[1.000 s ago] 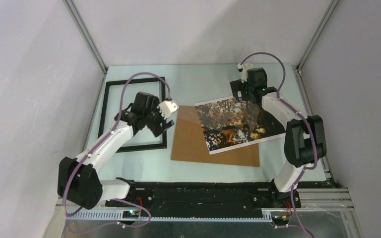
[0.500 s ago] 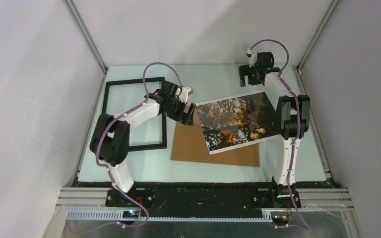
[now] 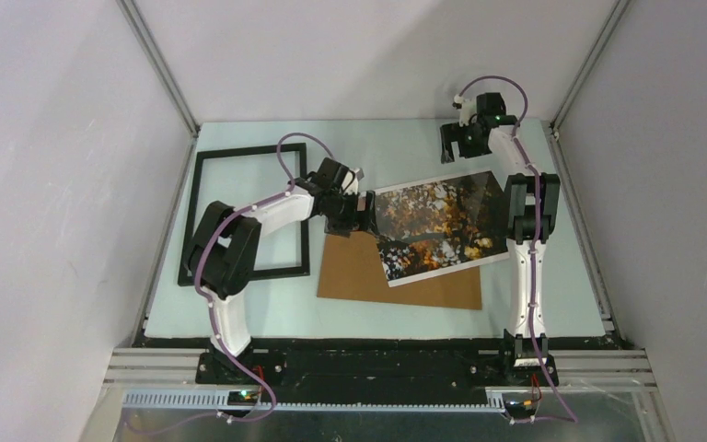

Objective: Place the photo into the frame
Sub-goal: Adjust the photo frame item at the center of the board.

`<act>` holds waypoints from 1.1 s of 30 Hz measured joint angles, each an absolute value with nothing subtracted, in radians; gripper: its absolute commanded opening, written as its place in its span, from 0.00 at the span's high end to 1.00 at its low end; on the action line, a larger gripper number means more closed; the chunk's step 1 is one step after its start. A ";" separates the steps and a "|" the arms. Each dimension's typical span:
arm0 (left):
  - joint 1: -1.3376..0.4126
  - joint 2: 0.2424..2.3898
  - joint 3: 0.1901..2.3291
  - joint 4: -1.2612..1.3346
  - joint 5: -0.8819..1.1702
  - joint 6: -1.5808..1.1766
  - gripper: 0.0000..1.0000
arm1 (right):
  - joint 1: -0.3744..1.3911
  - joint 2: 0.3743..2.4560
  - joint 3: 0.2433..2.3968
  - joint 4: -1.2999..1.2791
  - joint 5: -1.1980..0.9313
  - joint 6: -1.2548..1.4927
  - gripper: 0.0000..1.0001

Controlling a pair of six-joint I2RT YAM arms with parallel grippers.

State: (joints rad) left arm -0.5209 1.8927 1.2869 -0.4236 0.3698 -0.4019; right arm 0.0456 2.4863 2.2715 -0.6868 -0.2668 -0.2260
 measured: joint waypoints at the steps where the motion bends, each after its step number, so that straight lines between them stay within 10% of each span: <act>1: -0.524 1.893 1.287 -0.421 0.370 -0.415 0.00 | 0.043 2.495 2.277 -0.701 -0.274 -0.231 0.02; 22: -0.553 1.942 1.293 -0.366 0.341 -0.580 0.00 | 0.017 2.547 2.323 -0.875 -0.376 -0.342 0.05; 33: -0.553 1.959 1.301 -0.335 0.345 -0.589 0.00 | 0.015 2.347 1.973 -0.799 -0.427 -0.377 0.09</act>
